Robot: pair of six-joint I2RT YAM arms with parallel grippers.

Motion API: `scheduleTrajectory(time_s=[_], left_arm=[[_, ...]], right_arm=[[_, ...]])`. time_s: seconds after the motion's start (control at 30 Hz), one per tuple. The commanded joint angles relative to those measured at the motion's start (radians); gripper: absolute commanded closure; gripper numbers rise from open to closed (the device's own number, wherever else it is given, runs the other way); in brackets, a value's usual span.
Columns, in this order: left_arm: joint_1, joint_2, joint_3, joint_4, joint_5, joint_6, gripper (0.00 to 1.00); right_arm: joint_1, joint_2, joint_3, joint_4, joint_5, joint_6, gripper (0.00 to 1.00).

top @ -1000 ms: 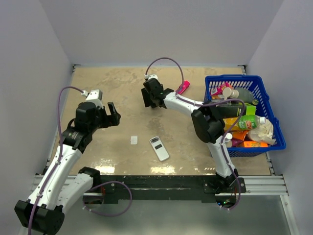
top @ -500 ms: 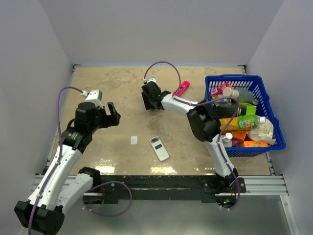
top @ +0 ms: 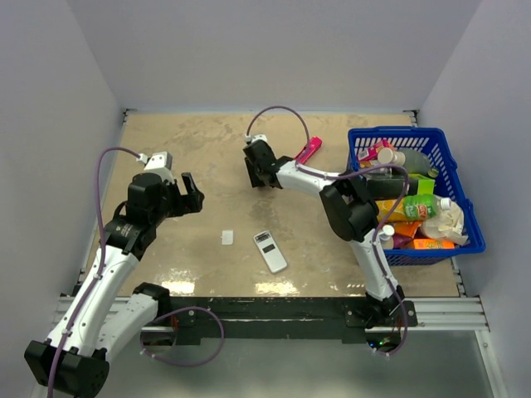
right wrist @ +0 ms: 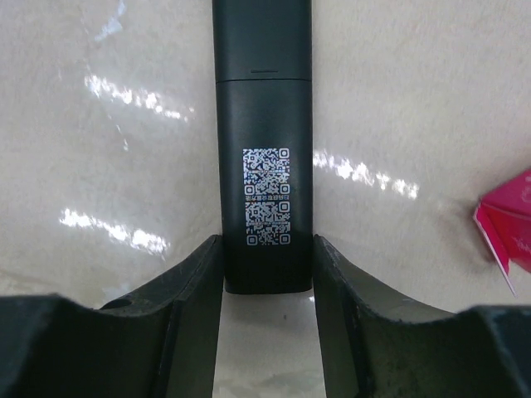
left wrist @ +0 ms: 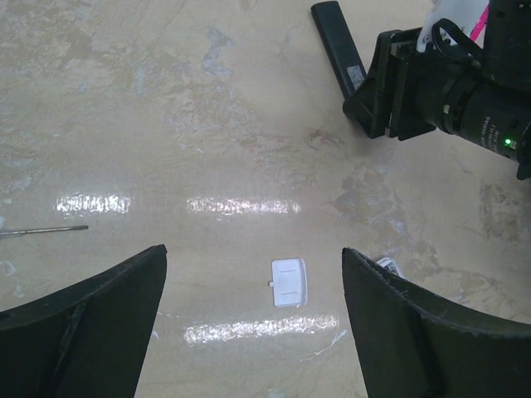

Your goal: Unload the batteries from the remote control

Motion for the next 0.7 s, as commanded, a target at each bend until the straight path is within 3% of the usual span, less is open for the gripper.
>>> scheduleTrajectory(time_s=[0.0, 0.3, 0.67], left_arm=[[0.001, 0.003, 0.000, 0.021, -0.018, -0.018, 0.11], [0.000, 0.038, 0.002, 0.020, -0.003, -0.024, 0.12], [0.000, 0.073, 0.023, -0.002, -0.003, -0.029, 0.14]], right_arm=[[-0.019, -0.149, -0.119, 0.048, -0.040, 0.028, 0.76], [-0.011, -0.350, -0.404, 0.190, -0.152, 0.098, 0.80], [0.049, -0.495, -0.588, 0.290, -0.232, 0.127, 0.82]])
